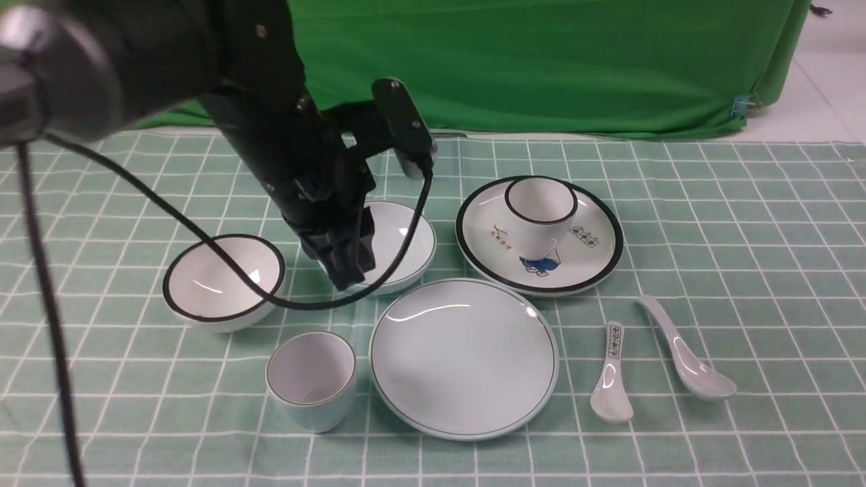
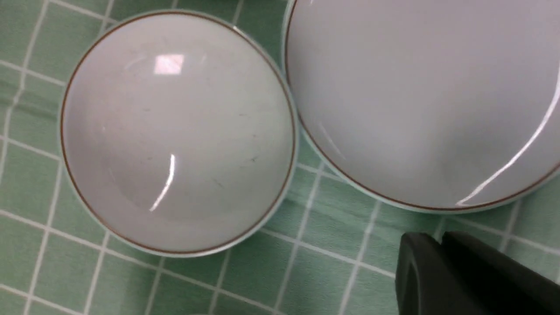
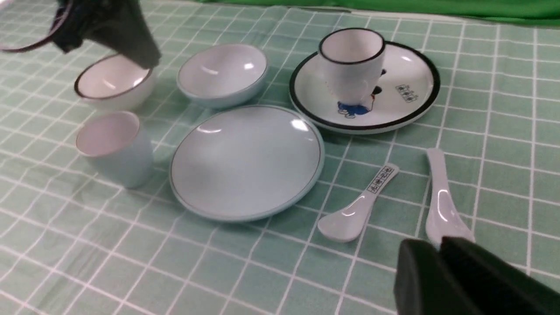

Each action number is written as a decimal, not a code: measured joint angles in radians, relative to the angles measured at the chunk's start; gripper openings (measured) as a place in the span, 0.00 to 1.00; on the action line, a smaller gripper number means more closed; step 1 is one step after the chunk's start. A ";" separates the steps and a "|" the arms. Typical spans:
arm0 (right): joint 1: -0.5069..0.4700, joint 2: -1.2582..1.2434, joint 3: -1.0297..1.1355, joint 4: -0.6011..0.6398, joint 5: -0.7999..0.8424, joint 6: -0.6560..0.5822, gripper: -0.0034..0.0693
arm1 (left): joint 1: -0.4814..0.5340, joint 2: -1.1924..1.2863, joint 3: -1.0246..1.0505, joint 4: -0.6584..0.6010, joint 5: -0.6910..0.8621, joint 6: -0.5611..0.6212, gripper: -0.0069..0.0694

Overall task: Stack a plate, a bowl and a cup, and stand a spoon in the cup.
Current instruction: Use the left arm to grab a blue rice bowl

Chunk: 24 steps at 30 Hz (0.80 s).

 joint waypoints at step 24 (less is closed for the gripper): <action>0.031 0.024 -0.002 -0.015 0.016 -0.004 0.18 | 0.016 0.199 -0.004 0.047 -0.216 0.360 0.56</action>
